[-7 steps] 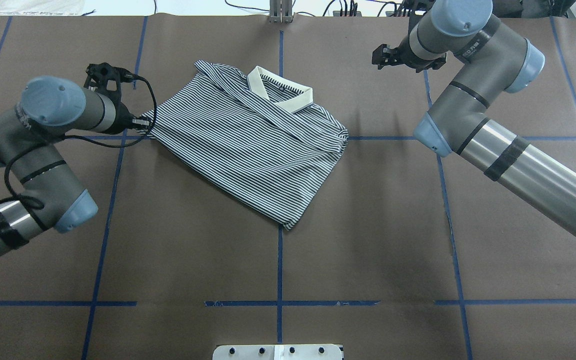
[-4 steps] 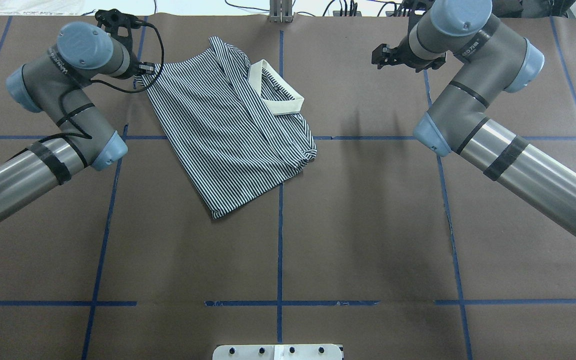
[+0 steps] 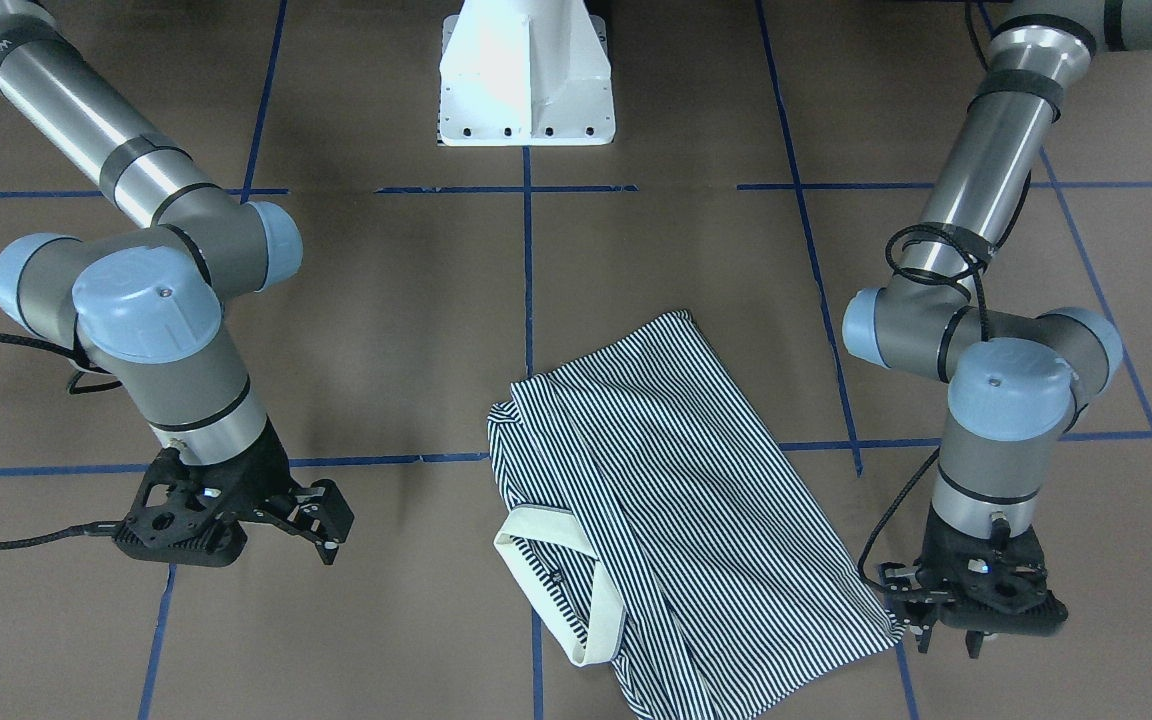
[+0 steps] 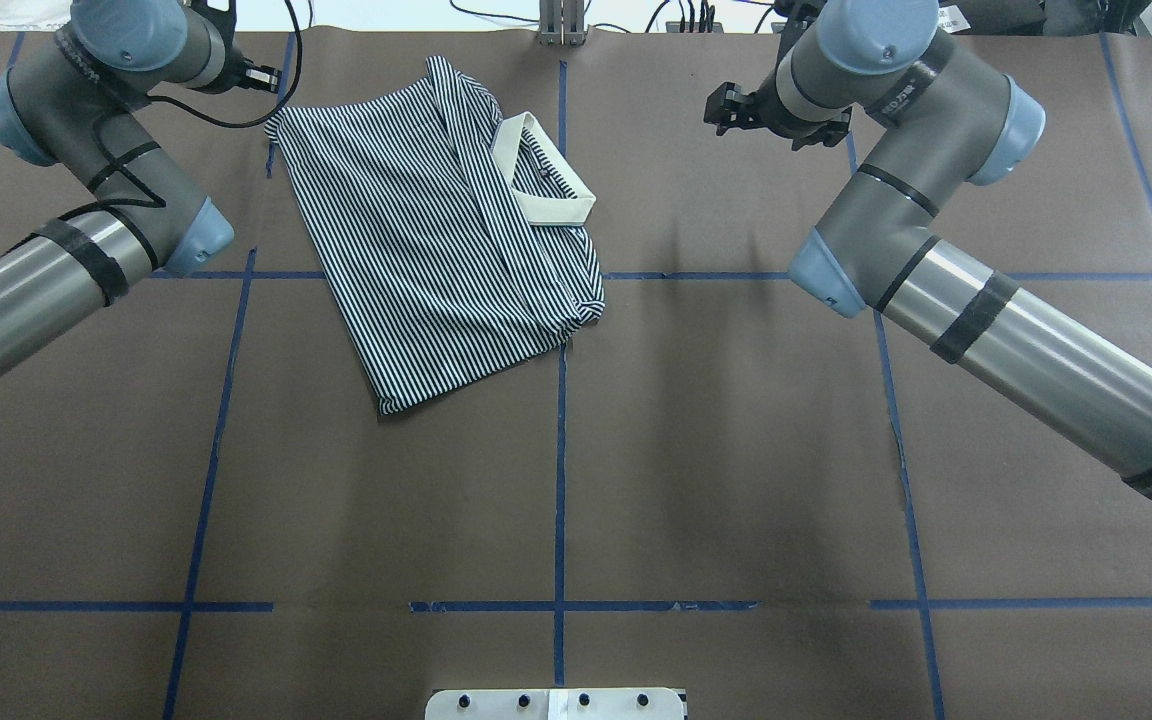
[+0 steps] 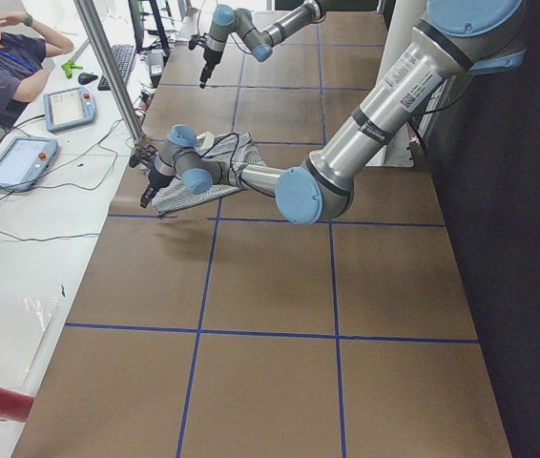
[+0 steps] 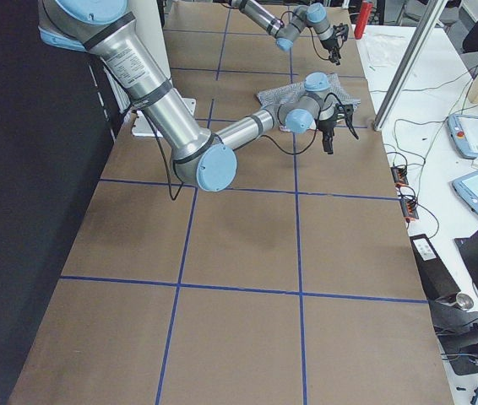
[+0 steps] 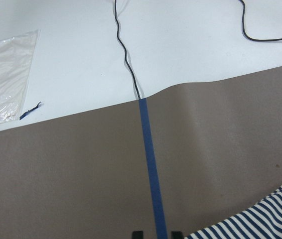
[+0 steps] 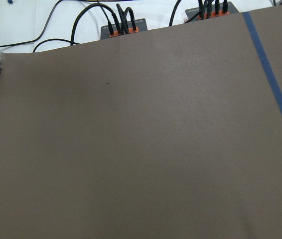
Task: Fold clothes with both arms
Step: 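Release the shirt with the left gripper while the right gripper moves toward it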
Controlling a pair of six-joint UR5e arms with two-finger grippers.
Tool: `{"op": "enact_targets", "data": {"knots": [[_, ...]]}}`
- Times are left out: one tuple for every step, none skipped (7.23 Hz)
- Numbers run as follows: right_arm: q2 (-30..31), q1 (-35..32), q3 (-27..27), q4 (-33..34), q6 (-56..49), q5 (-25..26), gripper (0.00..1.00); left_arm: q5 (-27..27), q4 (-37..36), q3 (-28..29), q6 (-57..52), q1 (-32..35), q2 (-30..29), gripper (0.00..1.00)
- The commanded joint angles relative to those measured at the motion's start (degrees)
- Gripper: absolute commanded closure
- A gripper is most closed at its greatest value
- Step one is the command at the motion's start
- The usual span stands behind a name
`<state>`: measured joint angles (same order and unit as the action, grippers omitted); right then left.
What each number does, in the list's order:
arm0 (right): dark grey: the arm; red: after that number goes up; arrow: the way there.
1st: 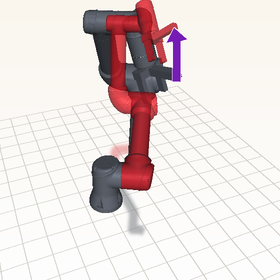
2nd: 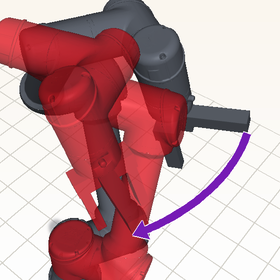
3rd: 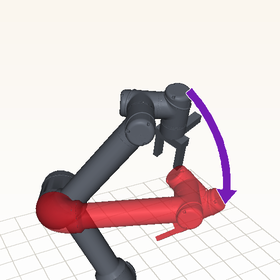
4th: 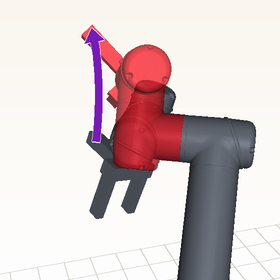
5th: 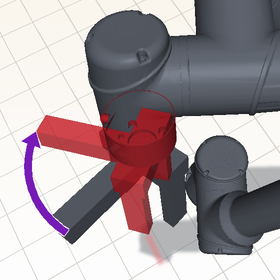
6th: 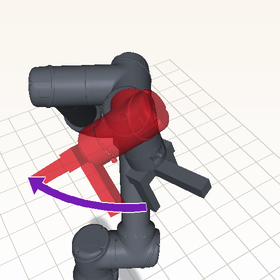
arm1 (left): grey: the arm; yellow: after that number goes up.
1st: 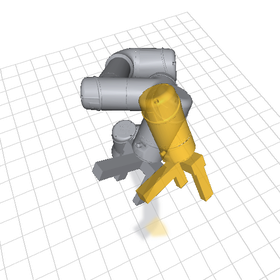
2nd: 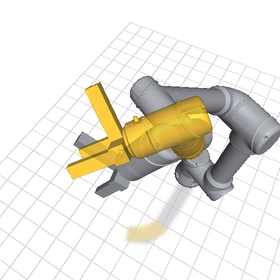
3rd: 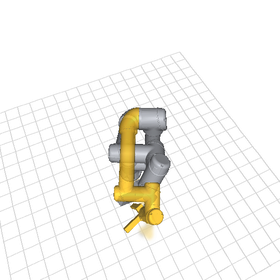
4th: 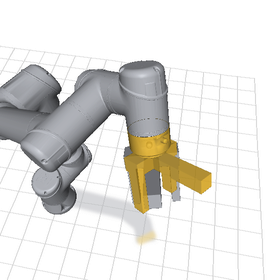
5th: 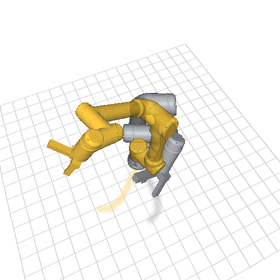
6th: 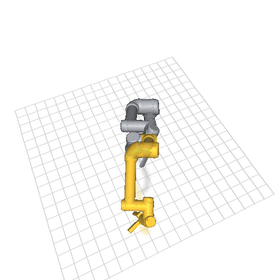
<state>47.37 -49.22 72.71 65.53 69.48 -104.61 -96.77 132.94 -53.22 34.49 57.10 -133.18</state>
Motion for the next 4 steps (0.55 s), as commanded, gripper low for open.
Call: {"op": "enact_targets", "data": {"knots": [[-7.08, 4.90, -3.87, 0.22, 12.37, 4.73, 0.24, -5.53, 0.83, -2.74, -3.90, 2.23, 1.86, 0.00], [-11.12, 7.18, -7.98, 0.22, 16.52, 6.94, 0.32, -5.54, 0.83, -3.46, -3.90, 2.23, 2.05, 0.00], [-12.20, 9.47, -8.90, 0.39, 19.17, 8.53, 0.34, -5.54, 0.83, -3.47, -3.90, 2.23, 2.05, 0.00], [-12.30, 10.80, -8.56, 2.31, 19.98, 8.64, 0.34, -5.54, 0.83, -3.56, -3.64, 2.23, 2.05, 0.00]]}}
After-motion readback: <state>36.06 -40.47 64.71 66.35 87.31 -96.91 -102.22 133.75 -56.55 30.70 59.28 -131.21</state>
